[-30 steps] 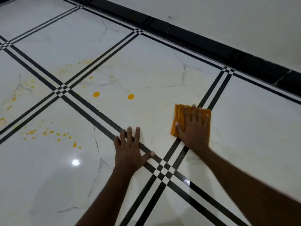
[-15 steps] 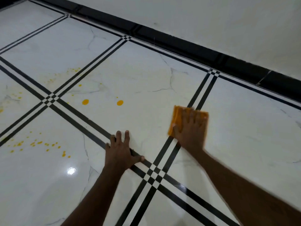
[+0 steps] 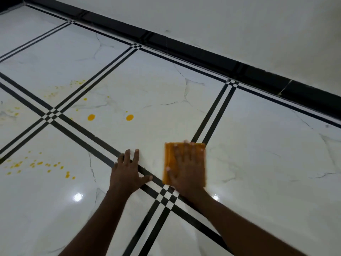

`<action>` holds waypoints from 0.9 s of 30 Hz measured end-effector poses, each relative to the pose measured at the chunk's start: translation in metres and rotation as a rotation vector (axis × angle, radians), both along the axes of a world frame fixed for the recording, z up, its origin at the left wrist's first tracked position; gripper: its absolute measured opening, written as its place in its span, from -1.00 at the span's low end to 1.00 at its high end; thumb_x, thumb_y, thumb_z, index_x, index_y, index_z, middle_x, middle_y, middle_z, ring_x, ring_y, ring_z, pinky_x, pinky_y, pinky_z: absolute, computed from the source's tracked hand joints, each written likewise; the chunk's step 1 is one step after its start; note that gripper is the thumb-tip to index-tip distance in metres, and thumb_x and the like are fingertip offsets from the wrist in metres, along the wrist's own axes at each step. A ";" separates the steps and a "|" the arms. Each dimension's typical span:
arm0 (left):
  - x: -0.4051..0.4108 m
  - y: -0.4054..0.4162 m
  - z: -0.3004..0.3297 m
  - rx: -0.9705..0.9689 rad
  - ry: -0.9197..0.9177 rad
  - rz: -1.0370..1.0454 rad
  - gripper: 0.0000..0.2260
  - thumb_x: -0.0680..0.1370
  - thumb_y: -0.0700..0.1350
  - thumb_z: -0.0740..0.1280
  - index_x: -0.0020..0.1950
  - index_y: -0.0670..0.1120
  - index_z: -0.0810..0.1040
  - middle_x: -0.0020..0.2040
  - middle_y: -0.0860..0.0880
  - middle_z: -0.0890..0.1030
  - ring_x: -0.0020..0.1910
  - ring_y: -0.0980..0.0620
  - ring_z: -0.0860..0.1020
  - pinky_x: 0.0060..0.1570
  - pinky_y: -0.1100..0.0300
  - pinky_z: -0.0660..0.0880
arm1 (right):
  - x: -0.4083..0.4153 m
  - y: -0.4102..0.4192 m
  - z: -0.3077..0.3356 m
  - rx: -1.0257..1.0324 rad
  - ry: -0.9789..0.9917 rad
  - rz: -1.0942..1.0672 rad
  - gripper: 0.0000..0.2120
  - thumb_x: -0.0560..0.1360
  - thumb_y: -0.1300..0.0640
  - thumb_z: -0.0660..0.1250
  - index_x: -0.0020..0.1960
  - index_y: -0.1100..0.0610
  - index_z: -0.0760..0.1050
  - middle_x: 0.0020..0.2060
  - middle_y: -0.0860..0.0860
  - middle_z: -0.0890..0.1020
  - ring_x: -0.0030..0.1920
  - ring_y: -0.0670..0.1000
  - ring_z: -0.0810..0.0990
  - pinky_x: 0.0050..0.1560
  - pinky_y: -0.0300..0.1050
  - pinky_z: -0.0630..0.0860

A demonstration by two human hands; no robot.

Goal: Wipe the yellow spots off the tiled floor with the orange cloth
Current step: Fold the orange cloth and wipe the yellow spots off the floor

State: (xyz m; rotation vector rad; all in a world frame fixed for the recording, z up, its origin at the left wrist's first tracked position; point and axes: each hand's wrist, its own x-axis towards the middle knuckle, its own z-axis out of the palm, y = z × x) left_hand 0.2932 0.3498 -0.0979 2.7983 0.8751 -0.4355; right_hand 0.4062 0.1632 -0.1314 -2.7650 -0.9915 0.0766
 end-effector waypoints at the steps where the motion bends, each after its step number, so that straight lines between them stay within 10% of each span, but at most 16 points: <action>1: -0.003 -0.001 -0.001 0.013 -0.014 -0.002 0.00 0.41 0.47 0.25 0.65 0.01 -0.10 0.64 -0.16 -0.01 0.61 -0.20 0.01 0.49 -0.16 0.18 | -0.005 0.022 -0.001 0.003 0.001 0.123 -0.20 0.57 -0.36 0.02 0.68 0.00 -0.04 0.67 0.15 0.00 0.66 0.26 -0.07 0.58 0.38 -0.13; 4: -0.015 -0.003 -0.002 0.015 -0.031 -0.025 -0.05 0.44 0.46 0.21 0.65 0.03 -0.09 0.64 -0.15 0.01 0.61 -0.17 0.00 0.51 -0.12 0.16 | 0.041 0.068 -0.001 -0.079 0.000 0.245 -0.23 0.58 -0.36 -0.01 0.67 0.01 0.03 0.66 0.16 0.07 0.65 0.27 0.03 0.58 0.38 -0.07; 11: -0.060 0.013 0.001 0.026 -0.135 0.122 -0.08 0.43 0.42 0.15 0.60 -0.14 0.13 0.57 -0.17 0.22 0.57 -0.14 0.17 0.47 -0.08 0.28 | 0.043 -0.017 -0.009 -0.056 -0.056 -0.206 -0.23 0.60 -0.35 -0.07 0.67 0.05 0.04 0.63 0.22 0.15 0.61 0.32 0.14 0.56 0.40 0.02; 18: -0.085 0.021 -0.002 -0.026 -0.102 0.151 -0.10 0.53 0.33 0.23 0.64 -0.13 -0.10 0.65 -0.14 -0.05 0.63 -0.12 -0.06 0.58 -0.02 0.04 | 0.004 0.110 -0.013 -0.035 -0.046 0.427 -0.26 0.58 -0.32 0.03 0.65 0.04 0.15 0.63 0.17 0.19 0.61 0.28 0.18 0.56 0.39 0.06; 27: -0.115 0.044 0.007 -0.110 0.126 0.032 0.29 0.28 0.37 0.49 0.61 -0.12 -0.33 0.60 -0.16 -0.34 0.61 -0.16 -0.26 0.57 -0.12 -0.03 | 0.079 0.158 -0.006 0.002 0.024 -0.138 -0.07 0.49 -0.32 0.09 0.61 0.33 0.10 0.59 0.34 0.20 0.59 0.39 0.15 0.53 0.48 0.04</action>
